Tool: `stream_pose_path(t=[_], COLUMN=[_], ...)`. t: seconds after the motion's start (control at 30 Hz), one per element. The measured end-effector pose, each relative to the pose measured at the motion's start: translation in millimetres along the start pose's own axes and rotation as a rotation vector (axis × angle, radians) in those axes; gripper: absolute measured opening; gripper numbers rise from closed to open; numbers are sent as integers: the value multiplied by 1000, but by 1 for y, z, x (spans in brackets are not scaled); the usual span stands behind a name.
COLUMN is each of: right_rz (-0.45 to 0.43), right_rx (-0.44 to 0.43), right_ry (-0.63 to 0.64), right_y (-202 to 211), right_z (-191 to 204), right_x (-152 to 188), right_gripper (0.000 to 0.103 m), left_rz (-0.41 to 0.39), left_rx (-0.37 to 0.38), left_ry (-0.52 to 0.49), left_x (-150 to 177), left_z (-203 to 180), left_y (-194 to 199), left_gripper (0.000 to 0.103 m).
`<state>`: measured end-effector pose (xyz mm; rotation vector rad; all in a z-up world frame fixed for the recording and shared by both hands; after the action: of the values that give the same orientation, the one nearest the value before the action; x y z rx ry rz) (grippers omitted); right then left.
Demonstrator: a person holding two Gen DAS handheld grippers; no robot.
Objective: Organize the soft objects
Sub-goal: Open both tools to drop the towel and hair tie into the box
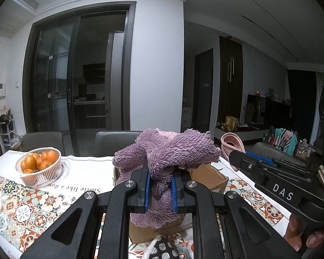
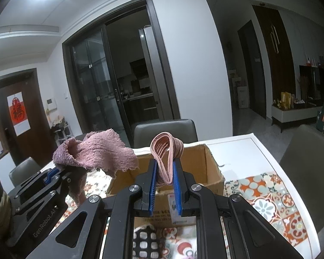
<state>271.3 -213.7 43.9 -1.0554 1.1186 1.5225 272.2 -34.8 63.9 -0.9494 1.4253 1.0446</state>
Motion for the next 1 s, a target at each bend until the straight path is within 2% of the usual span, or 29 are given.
stream_pose_path(t=[0.43,1.0], right_rz=[18,129], right_rx=[14,40], right_ry=[6,-34], right_y=[-38,-93], right_z=[-7,-27], right_x=[0,17], right_gripper=[16,16], left_rz=[47,173], left_rx=[3,-1], left_ry=[-4,-33], left_x=[15,40], left_z=[3,-1], left_y=[-41,-92], left_gripper=[16,16])
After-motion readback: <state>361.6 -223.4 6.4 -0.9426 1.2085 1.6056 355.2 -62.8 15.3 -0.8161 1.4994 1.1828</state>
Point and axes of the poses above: each gripper's, at about its wrist camera, not at the fingertips, and y roughly against the way its jaws point, z to its left, x to its underside, the point moved 1 cm from there along -y, roughly the way its jaws point, and after that the axes turned 10 degrees about -z, right-handed, at the moved point
